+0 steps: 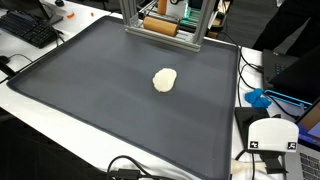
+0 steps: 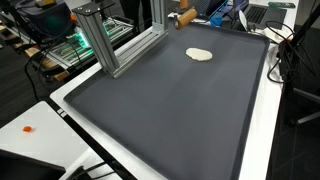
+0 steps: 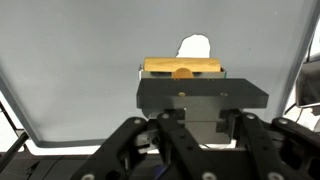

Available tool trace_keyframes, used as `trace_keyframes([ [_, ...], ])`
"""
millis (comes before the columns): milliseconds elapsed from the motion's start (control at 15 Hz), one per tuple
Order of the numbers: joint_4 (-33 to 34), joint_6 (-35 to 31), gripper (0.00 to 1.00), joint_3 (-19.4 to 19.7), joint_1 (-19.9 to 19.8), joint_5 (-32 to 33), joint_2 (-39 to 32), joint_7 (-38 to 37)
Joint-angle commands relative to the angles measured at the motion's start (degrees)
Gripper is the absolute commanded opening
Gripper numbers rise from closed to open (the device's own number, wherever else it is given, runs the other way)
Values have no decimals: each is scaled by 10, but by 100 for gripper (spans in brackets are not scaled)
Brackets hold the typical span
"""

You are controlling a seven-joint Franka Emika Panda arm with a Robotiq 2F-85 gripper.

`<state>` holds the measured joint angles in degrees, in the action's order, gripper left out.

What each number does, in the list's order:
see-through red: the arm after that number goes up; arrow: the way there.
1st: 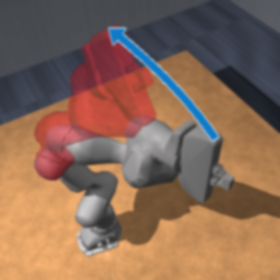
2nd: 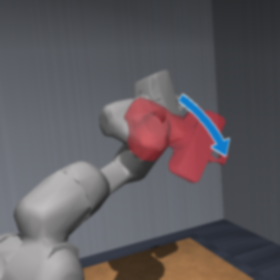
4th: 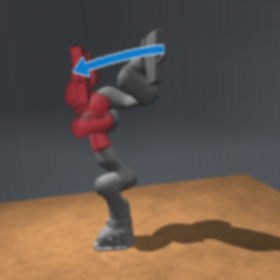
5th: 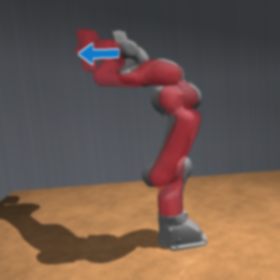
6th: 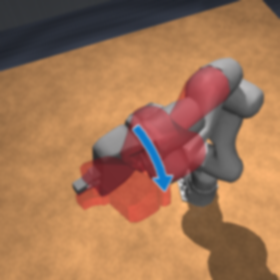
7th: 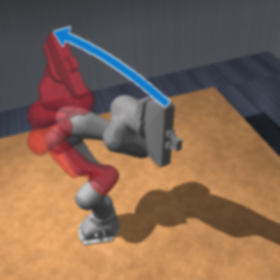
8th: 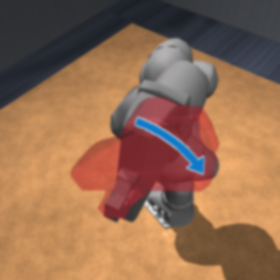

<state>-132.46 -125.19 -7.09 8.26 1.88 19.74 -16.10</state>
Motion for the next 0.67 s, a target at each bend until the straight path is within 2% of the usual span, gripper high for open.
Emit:
trace_keyframes([
  [0,-36,41,22,11,-1,-36,63,65],
  [267,-69,72,22,18,-2,-48,111,95],
  [600,-121,74,22,16,4,-81,163,87],
])
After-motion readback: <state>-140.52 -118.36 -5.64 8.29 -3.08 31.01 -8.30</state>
